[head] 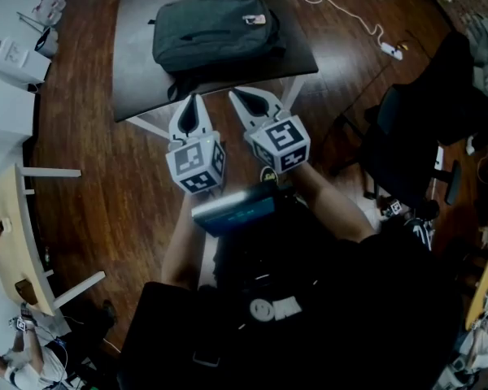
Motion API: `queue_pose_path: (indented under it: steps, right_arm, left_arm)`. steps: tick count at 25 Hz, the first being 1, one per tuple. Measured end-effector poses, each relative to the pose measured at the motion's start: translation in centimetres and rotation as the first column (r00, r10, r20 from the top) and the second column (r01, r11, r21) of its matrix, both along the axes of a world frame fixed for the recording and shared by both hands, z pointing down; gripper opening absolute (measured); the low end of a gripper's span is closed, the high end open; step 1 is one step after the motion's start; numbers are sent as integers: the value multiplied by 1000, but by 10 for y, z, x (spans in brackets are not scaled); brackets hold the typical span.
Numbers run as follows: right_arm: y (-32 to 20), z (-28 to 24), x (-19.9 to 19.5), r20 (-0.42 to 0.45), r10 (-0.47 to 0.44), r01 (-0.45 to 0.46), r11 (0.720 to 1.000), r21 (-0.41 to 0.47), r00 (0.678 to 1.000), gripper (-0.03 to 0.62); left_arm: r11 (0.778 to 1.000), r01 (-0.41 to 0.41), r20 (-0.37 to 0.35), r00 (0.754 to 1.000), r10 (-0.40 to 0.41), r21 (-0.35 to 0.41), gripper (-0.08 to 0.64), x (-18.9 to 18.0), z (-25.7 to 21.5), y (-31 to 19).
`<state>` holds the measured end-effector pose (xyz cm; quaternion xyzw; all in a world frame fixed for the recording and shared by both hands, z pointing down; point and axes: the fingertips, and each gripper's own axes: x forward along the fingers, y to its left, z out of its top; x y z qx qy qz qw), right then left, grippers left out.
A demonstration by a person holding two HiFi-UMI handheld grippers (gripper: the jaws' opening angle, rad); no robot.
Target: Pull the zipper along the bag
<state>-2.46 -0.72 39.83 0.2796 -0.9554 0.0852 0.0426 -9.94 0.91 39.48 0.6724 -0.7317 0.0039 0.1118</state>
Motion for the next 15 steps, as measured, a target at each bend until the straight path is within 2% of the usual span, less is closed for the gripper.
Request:
queue_pose_path:
  steps: [15]
  right_arm:
    - [-65,7,-2,22,-72,73,997,-36,997,9]
  left_arm:
    - [997,69,26,997,-69,-22,2,-5,1,-63]
